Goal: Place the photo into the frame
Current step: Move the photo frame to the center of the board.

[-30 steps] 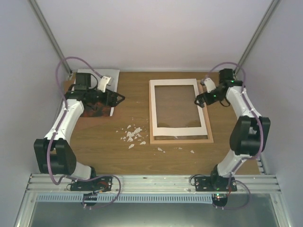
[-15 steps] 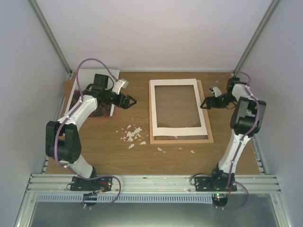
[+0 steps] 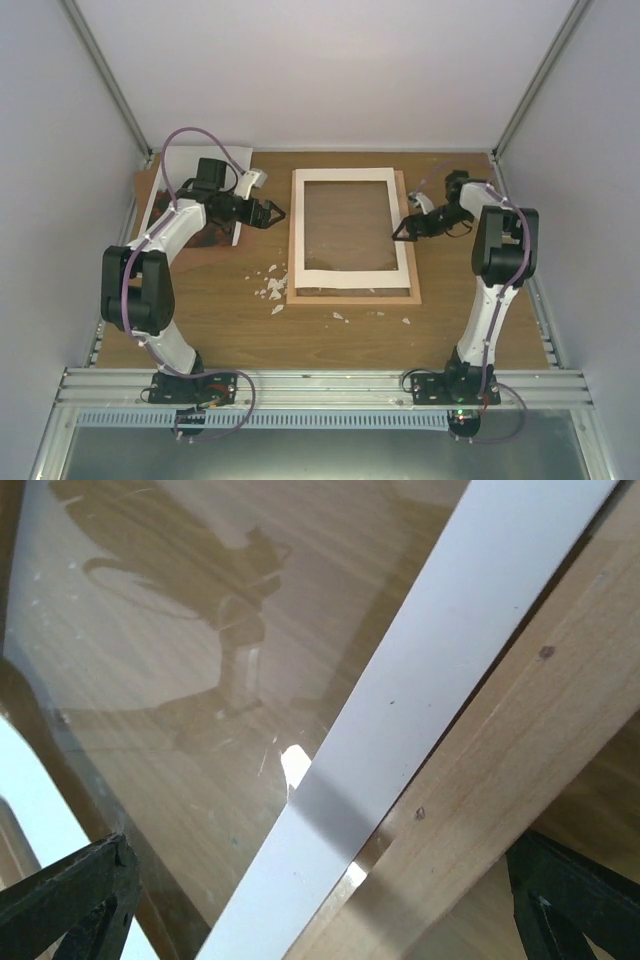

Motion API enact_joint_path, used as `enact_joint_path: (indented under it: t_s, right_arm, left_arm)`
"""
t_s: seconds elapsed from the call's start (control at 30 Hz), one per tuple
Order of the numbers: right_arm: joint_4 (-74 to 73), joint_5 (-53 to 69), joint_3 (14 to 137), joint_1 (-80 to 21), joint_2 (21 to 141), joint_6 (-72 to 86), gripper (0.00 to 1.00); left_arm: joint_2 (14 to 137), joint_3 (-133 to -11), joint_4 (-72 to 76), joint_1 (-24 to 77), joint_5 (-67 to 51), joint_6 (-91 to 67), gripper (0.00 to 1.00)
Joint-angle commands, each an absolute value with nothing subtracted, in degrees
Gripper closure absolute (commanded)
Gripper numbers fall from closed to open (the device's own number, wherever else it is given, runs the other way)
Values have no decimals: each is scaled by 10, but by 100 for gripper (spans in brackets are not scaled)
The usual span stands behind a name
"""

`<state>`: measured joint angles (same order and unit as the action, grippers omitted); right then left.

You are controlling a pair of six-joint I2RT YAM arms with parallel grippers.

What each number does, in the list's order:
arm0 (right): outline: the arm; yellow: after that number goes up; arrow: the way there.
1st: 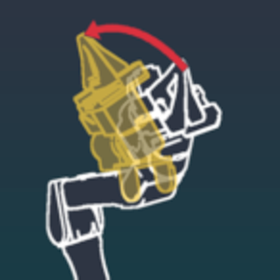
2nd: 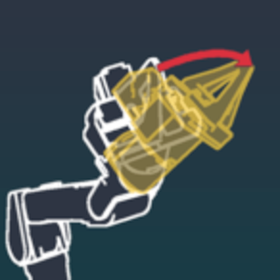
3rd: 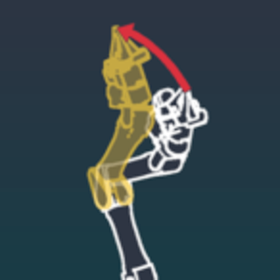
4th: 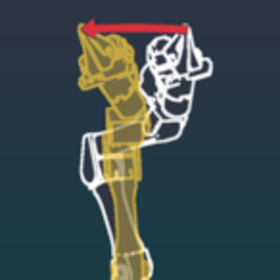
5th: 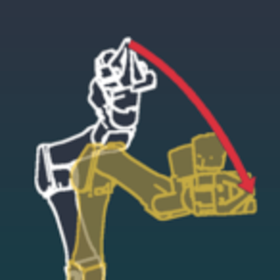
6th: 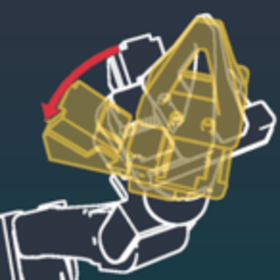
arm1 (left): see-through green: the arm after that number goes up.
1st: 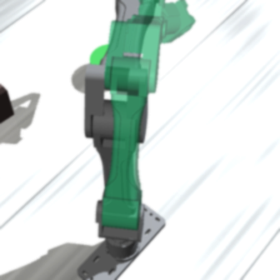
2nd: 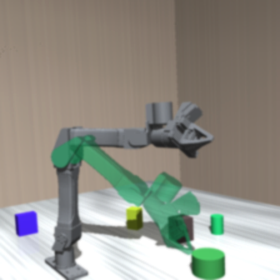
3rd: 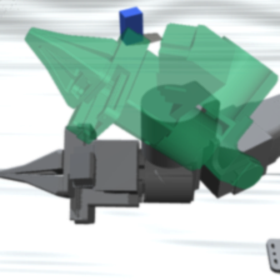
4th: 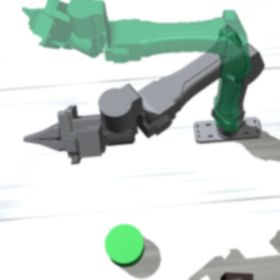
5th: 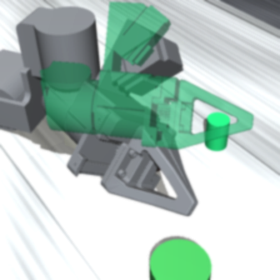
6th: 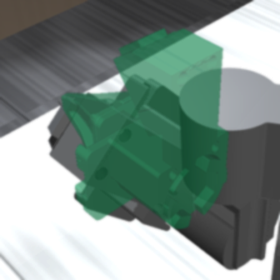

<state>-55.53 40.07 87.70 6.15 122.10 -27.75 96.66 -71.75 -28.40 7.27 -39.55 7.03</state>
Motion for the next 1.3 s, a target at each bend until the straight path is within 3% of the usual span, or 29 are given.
enact_joint_path:
  t_s: [0.0, 0.23, 0.43, 0.67, 1.03, 1.27]
  right_arm:
    - [-554, 422, 846, 3, 1224, -270, 1]
    - [-509, 394, 884, -18, 1227, -230, 0]
    - [-494, 427, 964, -14, 1288, -184, 0]
    - [-490, 448, 976, -23, 1305, -174, 1]
    - [-485, 478, 907, -71, 1275, -184, 2]
    - [-476, 426, 905, -47, 1222, -180, 2]
  left_arm:
    - [975, -707, -248, 53, -419, 65, 1]
    - [1018, -719, -234, 39, -427, 64, 1]
    - [1098, -760, -212, 42, -414, 42, 1]
    - [1157, -776, -225, 59, -413, 54, 1]
    - [1095, -693, -254, 64, -433, 101, 2]
    - [1017, -690, -284, 53, -366, 142, 1]
